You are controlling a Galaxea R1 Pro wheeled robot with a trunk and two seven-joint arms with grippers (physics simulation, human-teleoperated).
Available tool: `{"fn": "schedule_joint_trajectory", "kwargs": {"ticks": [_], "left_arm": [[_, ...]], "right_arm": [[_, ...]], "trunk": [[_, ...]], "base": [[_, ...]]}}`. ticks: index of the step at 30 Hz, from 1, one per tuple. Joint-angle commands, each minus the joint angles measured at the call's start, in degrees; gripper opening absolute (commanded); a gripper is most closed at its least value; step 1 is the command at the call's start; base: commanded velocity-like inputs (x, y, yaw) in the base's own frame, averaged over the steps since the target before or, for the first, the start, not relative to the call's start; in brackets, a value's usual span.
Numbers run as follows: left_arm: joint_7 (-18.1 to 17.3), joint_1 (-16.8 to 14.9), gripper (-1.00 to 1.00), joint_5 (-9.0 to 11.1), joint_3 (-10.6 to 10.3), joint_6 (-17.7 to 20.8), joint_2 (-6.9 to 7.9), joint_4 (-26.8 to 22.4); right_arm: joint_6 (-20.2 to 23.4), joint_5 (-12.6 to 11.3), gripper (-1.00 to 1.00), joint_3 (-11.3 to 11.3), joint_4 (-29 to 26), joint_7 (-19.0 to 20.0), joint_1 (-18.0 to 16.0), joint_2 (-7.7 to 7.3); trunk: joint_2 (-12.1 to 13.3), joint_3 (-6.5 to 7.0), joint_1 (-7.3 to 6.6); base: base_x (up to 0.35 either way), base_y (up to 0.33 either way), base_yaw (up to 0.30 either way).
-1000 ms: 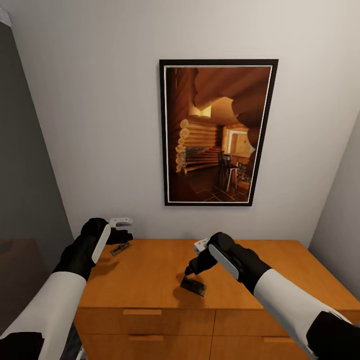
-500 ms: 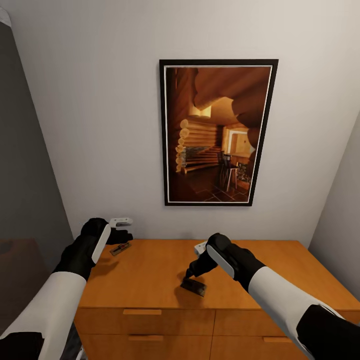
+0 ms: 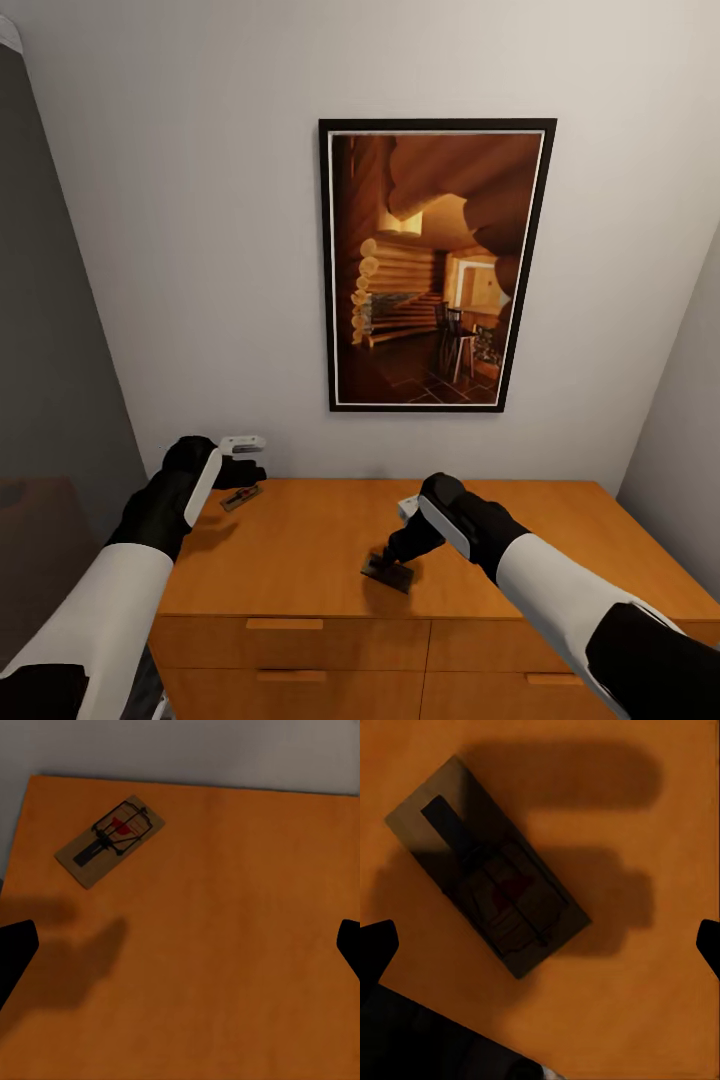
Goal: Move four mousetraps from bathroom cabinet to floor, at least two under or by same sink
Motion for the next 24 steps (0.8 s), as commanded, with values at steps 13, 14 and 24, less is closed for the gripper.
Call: {"fn": "schedule_joint_trajectory", "kwargs": {"ticks": [13, 14, 24], "left_arm": [[0.28, -0.03, 1.0, 0.5, 0.01, 0.2, 0.03, -0.07], [0.28, -0.04, 1.0, 0.5, 0.01, 0.2, 0.03, -0.07], [0.33, -0.04, 1.0, 0.5, 0.02, 0.28, 0.03, -0.07]], "right_arm": [[0.14, 1.46, 1.0, 0.43, 5.08, 0.43, -2.03, 3.18], [0.14, 1.81, 1.0, 0.44, 5.38, 0.44, -2.05, 3.44], [0.14, 3.87, 1.0, 0.44, 6.25, 1.37, -2.14, 4.79]], "trunk": [[-0.1, -0.11, 0.03], [-0.1, -0.11, 0.03], [-0.1, -0.11, 0.03]], "base": [[0.0, 0.0, 0.0], [0.0, 0.0, 0.0], [0.0, 0.0, 0.0]]}}
